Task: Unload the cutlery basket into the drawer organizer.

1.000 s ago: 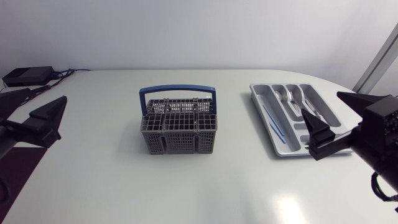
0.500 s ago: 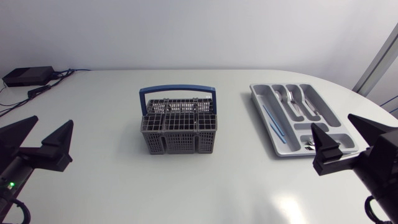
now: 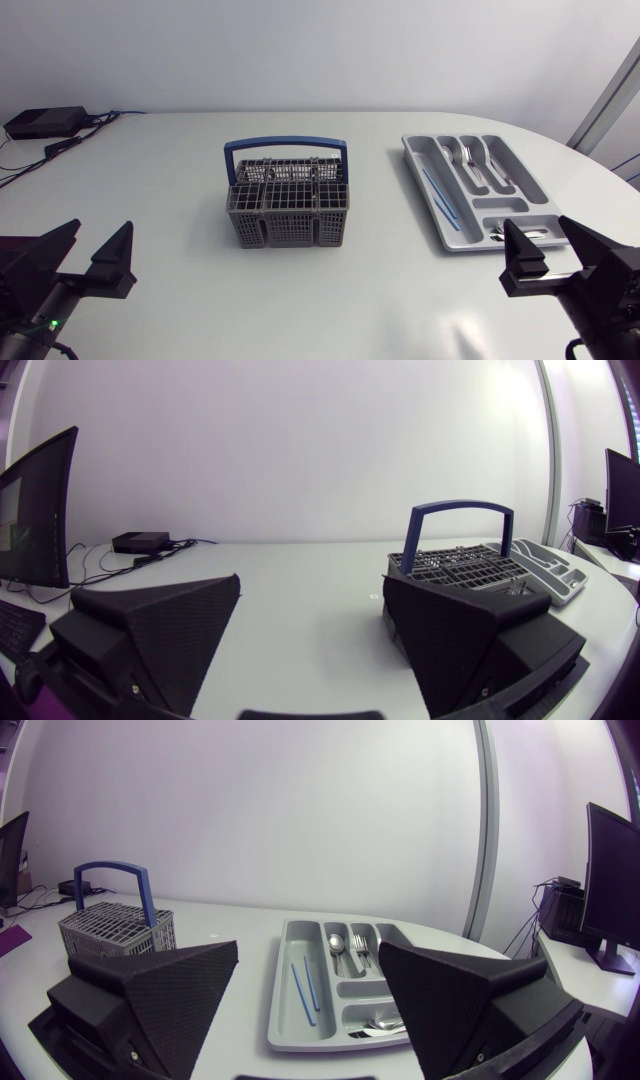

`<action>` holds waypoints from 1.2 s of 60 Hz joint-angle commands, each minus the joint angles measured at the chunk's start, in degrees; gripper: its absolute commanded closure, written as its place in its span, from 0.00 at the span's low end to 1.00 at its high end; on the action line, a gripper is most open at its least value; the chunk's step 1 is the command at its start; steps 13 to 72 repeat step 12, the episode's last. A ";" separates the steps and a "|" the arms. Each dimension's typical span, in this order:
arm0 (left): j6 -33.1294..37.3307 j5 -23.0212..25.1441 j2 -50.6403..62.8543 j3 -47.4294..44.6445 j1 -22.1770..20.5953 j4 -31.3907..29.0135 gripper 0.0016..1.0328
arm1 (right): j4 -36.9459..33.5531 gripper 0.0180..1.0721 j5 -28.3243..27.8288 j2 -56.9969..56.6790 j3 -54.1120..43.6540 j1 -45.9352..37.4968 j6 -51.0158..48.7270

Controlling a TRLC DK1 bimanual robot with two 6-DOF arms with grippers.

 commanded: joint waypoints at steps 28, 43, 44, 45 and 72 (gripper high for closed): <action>-1.43 -0.45 -0.69 -1.15 -0.32 0.86 0.04 | -0.19 0.04 0.36 -0.60 -1.08 -0.32 2.26; -1.43 -0.45 -0.69 -1.15 -0.32 0.86 0.04 | -0.19 0.04 0.36 -0.60 -1.08 -0.32 2.26; -1.43 -0.45 -0.69 -1.15 -0.32 0.86 0.04 | -0.19 0.04 0.36 -0.60 -1.08 -0.32 2.26; -1.43 -0.45 -0.69 -1.15 -0.32 0.86 0.04 | -0.19 0.04 0.36 -0.60 -1.08 -0.32 2.26; -1.43 -0.45 -0.69 -1.15 -0.32 0.86 0.04 | -0.19 0.04 0.36 -0.60 -1.08 -0.32 2.26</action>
